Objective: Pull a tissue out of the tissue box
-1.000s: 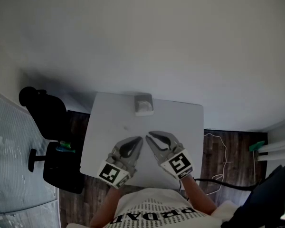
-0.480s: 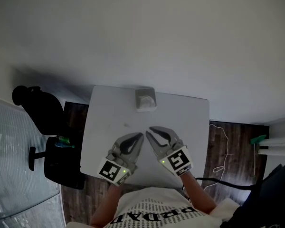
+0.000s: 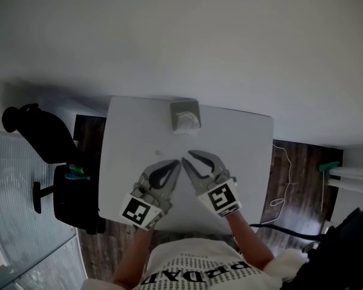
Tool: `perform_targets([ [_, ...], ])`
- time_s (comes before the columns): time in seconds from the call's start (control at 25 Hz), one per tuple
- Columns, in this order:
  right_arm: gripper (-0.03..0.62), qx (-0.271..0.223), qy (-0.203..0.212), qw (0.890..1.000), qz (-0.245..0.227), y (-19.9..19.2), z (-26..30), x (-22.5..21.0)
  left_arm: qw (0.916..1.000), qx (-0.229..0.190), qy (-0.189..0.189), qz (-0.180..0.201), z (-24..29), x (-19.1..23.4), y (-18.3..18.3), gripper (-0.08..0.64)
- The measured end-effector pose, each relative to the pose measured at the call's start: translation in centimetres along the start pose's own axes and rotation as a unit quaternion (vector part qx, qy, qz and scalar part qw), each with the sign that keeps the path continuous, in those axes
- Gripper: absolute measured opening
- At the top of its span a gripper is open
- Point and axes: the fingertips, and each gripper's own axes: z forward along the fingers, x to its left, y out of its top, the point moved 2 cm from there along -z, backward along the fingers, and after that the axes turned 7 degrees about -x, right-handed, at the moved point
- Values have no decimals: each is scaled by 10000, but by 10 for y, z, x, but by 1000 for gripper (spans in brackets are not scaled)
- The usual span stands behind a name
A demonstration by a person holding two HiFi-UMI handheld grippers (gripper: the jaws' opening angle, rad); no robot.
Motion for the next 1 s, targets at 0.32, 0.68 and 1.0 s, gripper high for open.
perform_targets([
  [0.32, 86, 190, -129, 9997, 81, -40, 30, -28, 9997, 139, 115, -143, 15, 30, -32, -5],
  [0.68, 106, 624, -378, 9971, -199, -84, 61, -56, 9992, 199, 228, -272, 31, 56, -63, -5],
  [1.0, 127, 879, -594, 9935, -411, -114, 74, -70, 9983, 226, 325, -420, 34, 69, -86, -5],
])
